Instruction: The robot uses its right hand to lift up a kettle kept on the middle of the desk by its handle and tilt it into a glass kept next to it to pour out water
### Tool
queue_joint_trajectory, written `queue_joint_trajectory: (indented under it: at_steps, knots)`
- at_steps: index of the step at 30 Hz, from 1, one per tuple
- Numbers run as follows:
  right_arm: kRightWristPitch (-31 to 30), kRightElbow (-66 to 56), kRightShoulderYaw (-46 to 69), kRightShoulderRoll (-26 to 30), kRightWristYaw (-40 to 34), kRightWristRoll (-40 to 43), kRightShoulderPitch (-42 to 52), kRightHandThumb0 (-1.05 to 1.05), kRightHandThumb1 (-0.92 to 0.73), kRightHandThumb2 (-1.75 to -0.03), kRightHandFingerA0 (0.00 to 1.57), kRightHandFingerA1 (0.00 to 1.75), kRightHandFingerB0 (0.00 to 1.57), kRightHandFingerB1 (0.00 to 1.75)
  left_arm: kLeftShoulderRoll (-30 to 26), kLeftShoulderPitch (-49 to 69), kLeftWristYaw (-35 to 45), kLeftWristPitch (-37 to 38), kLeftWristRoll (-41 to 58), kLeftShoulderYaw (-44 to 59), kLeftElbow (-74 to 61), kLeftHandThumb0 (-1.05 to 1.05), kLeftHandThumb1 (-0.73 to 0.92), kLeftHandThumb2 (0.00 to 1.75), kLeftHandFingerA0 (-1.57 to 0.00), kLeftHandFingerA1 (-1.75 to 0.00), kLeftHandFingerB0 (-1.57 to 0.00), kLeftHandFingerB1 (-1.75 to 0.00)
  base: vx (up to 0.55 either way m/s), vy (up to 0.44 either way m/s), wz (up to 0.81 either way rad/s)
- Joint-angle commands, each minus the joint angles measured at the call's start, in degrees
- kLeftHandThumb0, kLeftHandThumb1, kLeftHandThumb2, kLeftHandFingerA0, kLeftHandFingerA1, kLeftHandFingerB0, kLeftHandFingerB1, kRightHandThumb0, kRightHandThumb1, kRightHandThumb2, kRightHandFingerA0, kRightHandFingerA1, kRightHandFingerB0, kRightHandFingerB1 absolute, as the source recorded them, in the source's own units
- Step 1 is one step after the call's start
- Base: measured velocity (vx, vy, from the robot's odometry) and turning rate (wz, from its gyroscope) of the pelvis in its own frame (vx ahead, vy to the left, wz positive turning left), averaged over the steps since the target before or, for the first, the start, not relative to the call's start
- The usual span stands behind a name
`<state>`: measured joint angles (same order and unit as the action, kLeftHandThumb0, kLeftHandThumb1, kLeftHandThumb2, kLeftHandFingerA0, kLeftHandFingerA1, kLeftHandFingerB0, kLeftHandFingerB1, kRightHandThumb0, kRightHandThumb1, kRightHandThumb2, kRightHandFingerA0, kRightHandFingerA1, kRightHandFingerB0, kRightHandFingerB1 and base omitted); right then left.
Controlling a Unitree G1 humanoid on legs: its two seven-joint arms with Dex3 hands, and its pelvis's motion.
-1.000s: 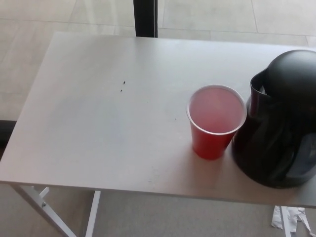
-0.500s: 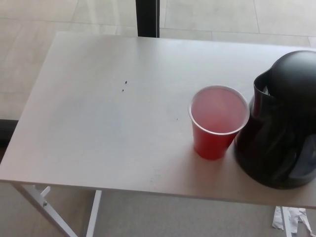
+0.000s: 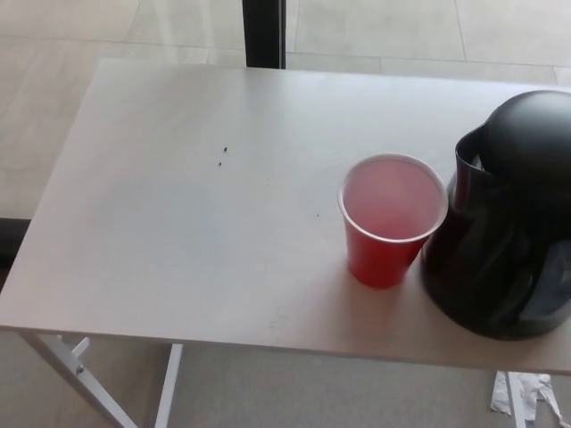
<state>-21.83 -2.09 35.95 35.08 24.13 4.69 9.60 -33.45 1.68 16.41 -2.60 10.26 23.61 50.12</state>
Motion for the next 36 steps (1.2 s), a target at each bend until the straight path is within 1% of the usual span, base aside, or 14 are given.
queue_joint_trajectory:
  at_steps: [1, 36]
  knots:
    - [-3.54, -0.65, 5.48, 3.54, 11.89, 11.51, 2.74, -0.85, -0.43, -0.68, 0.00, 0.00, 0.00, 0.00, -0.21, 0.79, -0.21, 3.15, 0.78, 1.30, 1.45, -1.05, 0.73, 0.98, -0.69, -0.62, -0.51, -0.81, 0.00, 0.000, 0.00]
    - [-3.76, -0.43, 5.24, 4.98, 12.10, 14.25, 3.88, -0.85, -0.43, -0.68, 0.00, 0.00, 0.00, 0.00, -0.26, 0.40, 0.02, 4.20, 0.58, 1.44, 2.60, -1.05, 0.73, 0.98, -0.69, -0.62, -0.51, -0.81, 0.00, 0.000, 0.00]
